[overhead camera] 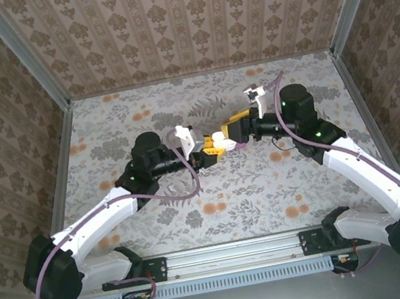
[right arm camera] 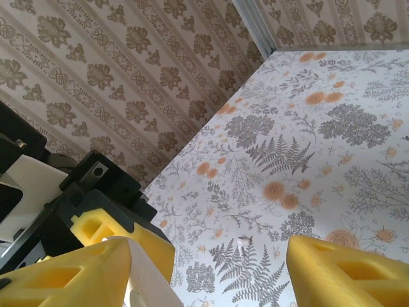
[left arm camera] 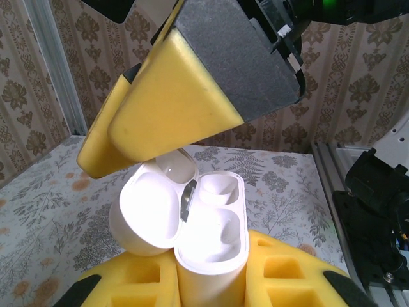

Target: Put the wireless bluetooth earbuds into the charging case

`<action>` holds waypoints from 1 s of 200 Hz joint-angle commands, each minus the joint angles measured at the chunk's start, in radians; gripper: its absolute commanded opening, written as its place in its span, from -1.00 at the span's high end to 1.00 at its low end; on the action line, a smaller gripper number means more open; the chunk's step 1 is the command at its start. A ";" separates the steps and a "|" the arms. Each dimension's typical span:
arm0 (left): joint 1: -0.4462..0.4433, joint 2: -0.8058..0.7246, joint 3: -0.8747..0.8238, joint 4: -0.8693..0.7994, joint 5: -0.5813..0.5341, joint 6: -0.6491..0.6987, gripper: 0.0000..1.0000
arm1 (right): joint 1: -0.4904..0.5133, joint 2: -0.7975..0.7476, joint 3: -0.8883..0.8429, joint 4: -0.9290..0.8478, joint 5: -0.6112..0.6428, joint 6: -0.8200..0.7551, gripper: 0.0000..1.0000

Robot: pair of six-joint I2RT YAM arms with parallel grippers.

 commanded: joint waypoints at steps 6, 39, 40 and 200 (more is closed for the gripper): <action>-0.007 -0.023 0.013 0.052 -0.025 0.006 0.70 | -0.010 -0.051 0.037 0.001 0.020 0.050 -0.36; 0.003 -0.023 -0.015 0.068 -0.087 -0.007 0.69 | -0.012 -0.122 0.063 -0.046 0.001 0.036 -0.38; 0.003 -0.023 -0.016 0.068 -0.090 -0.007 0.69 | -0.012 -0.124 0.064 -0.049 0.003 0.035 -0.38; 0.074 -0.510 -0.194 -0.175 -0.346 0.026 0.69 | 0.082 0.656 0.384 -0.567 0.161 -0.072 0.14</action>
